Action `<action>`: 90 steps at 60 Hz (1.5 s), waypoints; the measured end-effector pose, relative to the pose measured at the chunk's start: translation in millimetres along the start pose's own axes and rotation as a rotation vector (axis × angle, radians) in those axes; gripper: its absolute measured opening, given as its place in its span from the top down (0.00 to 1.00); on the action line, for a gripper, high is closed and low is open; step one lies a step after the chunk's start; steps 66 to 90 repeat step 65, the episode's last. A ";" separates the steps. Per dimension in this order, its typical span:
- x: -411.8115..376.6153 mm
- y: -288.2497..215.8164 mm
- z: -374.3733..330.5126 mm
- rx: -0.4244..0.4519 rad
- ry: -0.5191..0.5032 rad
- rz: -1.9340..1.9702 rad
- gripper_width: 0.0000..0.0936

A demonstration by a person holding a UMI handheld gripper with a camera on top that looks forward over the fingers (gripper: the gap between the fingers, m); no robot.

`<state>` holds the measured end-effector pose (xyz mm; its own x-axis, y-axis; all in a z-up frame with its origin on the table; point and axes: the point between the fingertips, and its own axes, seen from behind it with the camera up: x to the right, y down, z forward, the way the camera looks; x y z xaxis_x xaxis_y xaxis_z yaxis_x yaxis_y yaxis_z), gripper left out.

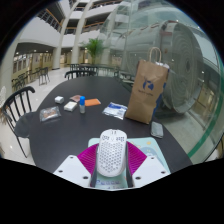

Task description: Arrange mouse

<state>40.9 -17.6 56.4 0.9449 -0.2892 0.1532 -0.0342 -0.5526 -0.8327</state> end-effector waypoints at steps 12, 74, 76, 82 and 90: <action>39.6 73.1 20.7 -0.141 0.028 0.003 0.55; -53.4 78.9 -186.4 0.034 0.070 0.095 0.10; -53.4 78.9 -186.4 0.034 0.070 0.095 0.10; -53.4 78.9 -186.4 0.034 0.070 0.095 0.10; -53.4 78.9 -186.4 0.034 0.070 0.095 0.10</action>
